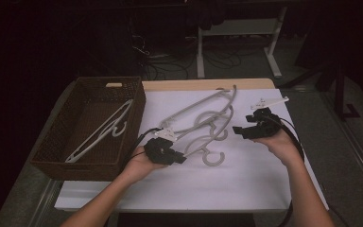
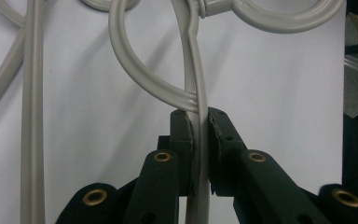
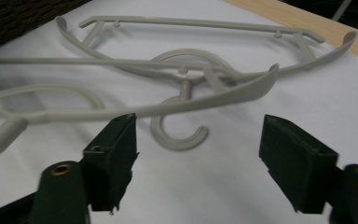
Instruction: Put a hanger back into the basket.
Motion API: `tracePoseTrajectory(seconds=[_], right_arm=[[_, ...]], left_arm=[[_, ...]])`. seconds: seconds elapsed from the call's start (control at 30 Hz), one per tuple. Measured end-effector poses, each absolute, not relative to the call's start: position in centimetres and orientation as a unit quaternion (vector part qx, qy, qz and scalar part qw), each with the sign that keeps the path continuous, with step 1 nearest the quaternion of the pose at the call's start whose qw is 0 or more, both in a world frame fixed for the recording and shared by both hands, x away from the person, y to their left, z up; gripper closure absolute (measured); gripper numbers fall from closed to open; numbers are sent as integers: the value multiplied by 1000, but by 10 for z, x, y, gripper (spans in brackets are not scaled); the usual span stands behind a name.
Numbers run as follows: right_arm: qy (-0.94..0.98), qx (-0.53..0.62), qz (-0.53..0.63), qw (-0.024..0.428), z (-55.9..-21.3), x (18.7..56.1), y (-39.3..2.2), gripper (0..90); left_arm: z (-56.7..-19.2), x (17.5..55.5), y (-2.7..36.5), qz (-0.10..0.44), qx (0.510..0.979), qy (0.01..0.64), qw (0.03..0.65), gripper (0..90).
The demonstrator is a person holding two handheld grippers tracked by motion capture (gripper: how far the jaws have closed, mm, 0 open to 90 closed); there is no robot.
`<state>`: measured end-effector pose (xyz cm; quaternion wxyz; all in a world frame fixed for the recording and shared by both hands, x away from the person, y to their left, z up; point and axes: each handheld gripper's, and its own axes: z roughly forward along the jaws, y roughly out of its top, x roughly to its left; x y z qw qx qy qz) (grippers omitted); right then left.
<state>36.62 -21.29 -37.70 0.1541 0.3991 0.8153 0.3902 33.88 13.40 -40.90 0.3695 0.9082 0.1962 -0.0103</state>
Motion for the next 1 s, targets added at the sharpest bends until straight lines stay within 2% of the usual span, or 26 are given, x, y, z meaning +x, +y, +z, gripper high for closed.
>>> tracePoseTrajectory(seconds=[0.27,0.47,0.87,1.0], right_arm=[[809,397,408,147,-394,337,-210,135],[812,395,403,148,-406,319,-207,119],[807,405,403,153,-422,290,-209,1],[810,402,399,152,-425,286,-207,0]], left_arm=[[-397,345,131,-12,905,207,372,819],[-380,349,127,-5,901,213,378,819],[-329,356,132,11,897,213,388,818],[-313,359,138,17,895,212,391,818]])
